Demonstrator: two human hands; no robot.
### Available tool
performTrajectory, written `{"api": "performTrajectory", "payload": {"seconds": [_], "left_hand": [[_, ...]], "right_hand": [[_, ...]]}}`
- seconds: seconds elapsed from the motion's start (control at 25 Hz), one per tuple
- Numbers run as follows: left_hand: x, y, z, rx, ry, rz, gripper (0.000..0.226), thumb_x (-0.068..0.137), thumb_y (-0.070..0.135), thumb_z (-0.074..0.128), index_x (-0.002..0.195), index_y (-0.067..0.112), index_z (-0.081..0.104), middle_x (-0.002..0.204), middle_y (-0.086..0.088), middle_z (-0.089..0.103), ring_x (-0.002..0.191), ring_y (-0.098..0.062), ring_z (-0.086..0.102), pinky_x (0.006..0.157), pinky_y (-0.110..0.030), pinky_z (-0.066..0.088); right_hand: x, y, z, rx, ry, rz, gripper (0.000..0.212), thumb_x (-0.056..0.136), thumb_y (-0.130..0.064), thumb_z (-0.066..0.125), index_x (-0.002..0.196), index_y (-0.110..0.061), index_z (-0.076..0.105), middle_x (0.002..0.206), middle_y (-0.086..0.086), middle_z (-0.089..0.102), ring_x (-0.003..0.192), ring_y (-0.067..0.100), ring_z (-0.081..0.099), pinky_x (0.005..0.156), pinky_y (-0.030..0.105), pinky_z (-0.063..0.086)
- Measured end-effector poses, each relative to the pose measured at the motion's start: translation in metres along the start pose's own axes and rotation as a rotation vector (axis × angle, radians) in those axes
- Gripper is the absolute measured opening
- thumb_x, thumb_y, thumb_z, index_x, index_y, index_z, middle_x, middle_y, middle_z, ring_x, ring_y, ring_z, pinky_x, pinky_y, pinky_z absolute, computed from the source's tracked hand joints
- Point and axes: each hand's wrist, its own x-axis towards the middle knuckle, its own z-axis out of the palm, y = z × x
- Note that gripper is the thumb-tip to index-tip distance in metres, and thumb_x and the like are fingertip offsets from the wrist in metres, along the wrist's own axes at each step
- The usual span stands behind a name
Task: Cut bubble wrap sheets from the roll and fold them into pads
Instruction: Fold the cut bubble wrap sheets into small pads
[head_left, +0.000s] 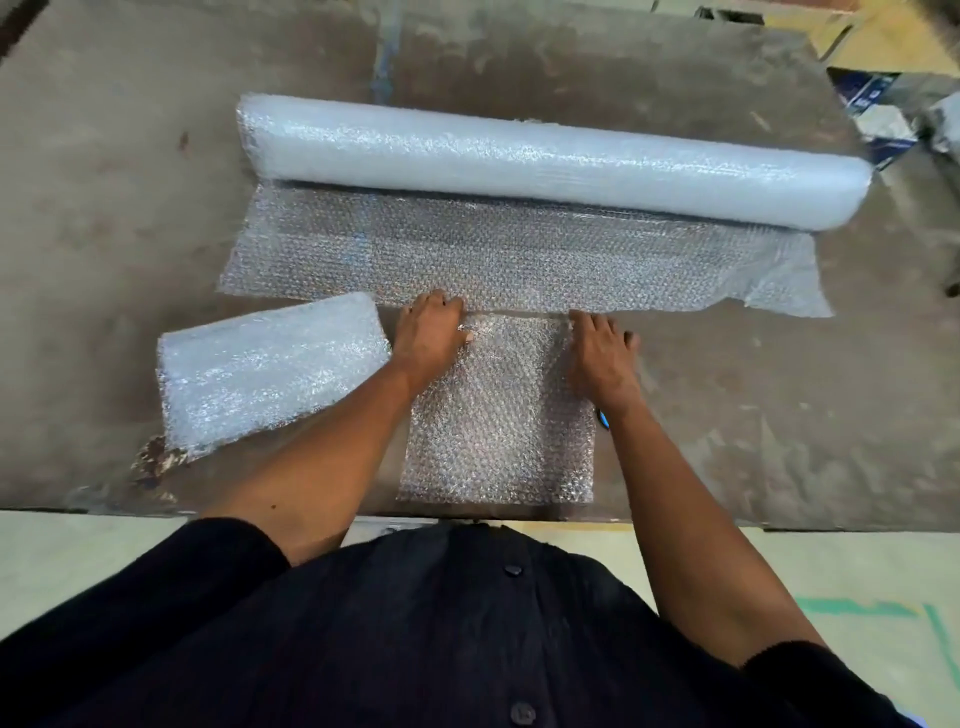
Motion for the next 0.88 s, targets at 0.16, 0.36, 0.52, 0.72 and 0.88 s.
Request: {"api": "performTrajectory", "payload": {"seconds": [0.16,0.36,0.52,0.72,0.88], "left_hand": [[0.001,0.0,-0.011,0.087,-0.062,0.066,0.036,0.096,0.037,0.072,0.125,0.016,0.063,0.133,-0.011,0.056,0.128,-0.029,0.052,0.114,-0.052,0.041],[-0.003,0.003,-0.039,-0.171,-0.135,0.115,0.033,0.093,0.021,0.078,0.114,0.025,0.052,0.103,0.006,0.063,0.096,-0.018,0.064,0.098,-0.044,0.048],[-0.012,0.001,-0.058,-0.19,0.004,0.083,0.041,0.086,0.026,0.085,0.124,0.033,0.069,0.111,0.014,0.062,0.089,-0.009,0.062,0.073,-0.027,0.045],[-0.033,-0.012,-0.061,-0.238,0.234,0.092,0.02,0.091,0.017,0.079,0.108,0.028,0.077,0.109,0.006,0.071,0.097,-0.017,0.066,0.079,-0.038,0.055],[-0.077,-0.018,-0.051,-0.241,0.21,0.104,0.026,0.097,0.003,0.067,0.117,0.015,0.078,0.118,-0.006,0.075,0.101,-0.026,0.071,0.089,-0.04,0.059]], "right_hand": [[0.022,0.004,-0.012,0.043,-0.094,0.003,0.038,0.096,-0.013,0.06,0.133,-0.016,0.06,0.124,0.012,0.06,0.122,0.036,0.057,0.104,0.052,0.034],[0.023,0.019,-0.031,0.425,-0.219,-0.041,0.04,0.09,-0.013,0.072,0.128,-0.024,0.076,0.086,0.004,0.073,0.078,0.02,0.068,0.076,0.029,0.054],[0.006,0.02,-0.033,0.791,-0.092,0.056,0.018,0.087,-0.013,0.087,0.1,-0.01,0.075,0.086,0.002,0.074,0.073,0.013,0.066,0.065,0.029,0.052],[-0.009,0.007,-0.042,0.987,0.068,0.068,0.012,0.089,0.0,0.077,0.094,-0.01,0.073,0.09,0.004,0.077,0.076,0.011,0.071,0.066,0.033,0.055],[-0.05,-0.01,-0.028,0.898,0.085,-0.131,0.027,0.086,0.002,0.076,0.101,-0.02,0.077,0.103,-0.006,0.075,0.097,0.006,0.069,0.088,0.025,0.054]]}}
